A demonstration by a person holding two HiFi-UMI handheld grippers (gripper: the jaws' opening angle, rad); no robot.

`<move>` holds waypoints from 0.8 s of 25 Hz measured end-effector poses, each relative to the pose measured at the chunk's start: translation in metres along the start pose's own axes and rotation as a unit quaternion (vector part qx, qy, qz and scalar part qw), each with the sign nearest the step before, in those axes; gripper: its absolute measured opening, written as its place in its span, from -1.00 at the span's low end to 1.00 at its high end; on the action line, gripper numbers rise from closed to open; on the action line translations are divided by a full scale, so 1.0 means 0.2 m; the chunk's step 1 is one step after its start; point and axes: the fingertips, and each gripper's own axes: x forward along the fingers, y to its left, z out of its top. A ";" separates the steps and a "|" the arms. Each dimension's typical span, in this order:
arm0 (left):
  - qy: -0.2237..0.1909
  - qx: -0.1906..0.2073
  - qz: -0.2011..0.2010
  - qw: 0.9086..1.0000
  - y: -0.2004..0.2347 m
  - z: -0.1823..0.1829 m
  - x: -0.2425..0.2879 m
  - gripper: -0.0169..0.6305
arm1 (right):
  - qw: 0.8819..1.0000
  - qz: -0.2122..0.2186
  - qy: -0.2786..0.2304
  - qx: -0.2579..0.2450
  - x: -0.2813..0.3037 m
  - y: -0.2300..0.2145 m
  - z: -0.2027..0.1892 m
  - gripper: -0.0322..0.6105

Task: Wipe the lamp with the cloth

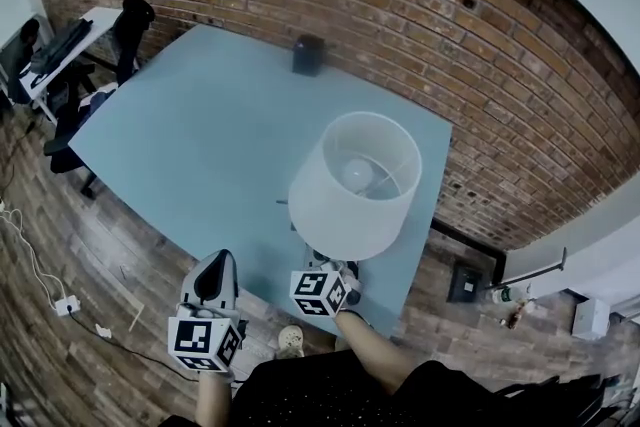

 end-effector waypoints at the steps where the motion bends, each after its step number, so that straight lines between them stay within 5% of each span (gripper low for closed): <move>1: 0.000 0.000 0.000 1.000 0.00 0.00 0.00 -0.92 | 0.999 0.017 0.020 0.023 0.02 0.03 -0.03 -0.69; 5: 0.003 -0.002 -0.007 1.000 -0.02 -0.01 0.02 -0.92 | 0.994 0.086 0.036 0.049 0.00 0.14 -0.05 -0.69; 9: 0.010 -0.001 -0.024 1.000 -0.08 -0.03 0.07 -0.92 | 0.986 0.164 -0.010 0.034 -0.17 0.18 -0.03 -0.69; 15: 0.018 0.010 -0.055 0.998 -0.18 -0.03 0.17 -0.92 | 0.978 0.155 -0.094 0.106 -0.42 -0.14 -0.03 -0.69; 20: 0.028 0.016 -0.067 0.997 -0.25 -0.04 0.21 -0.92 | 0.958 0.155 -0.177 0.163 -0.45 -0.42 0.03 -0.69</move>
